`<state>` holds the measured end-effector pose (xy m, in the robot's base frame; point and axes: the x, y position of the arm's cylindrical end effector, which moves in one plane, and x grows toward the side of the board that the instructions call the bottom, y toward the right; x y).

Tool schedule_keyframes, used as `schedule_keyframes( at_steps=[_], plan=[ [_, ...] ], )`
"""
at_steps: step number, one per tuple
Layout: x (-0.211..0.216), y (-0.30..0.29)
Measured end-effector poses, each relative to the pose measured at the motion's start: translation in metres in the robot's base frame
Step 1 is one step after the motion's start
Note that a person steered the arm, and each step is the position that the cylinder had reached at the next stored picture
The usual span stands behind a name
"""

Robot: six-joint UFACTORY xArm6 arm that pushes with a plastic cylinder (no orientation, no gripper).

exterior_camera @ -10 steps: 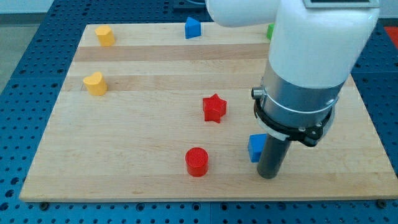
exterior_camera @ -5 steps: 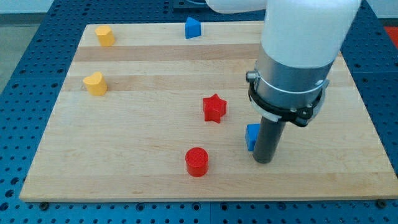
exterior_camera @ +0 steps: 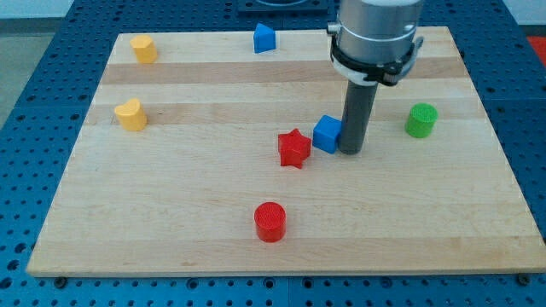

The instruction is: Move the blue cube towards the blue triangle

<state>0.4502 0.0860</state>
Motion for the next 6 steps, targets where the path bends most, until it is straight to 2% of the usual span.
schedule_keyframes(
  at_steps=[2, 4, 6],
  plan=[
    [-0.009, -0.064],
    [-0.044, -0.068],
    [-0.079, -0.098]
  ],
)
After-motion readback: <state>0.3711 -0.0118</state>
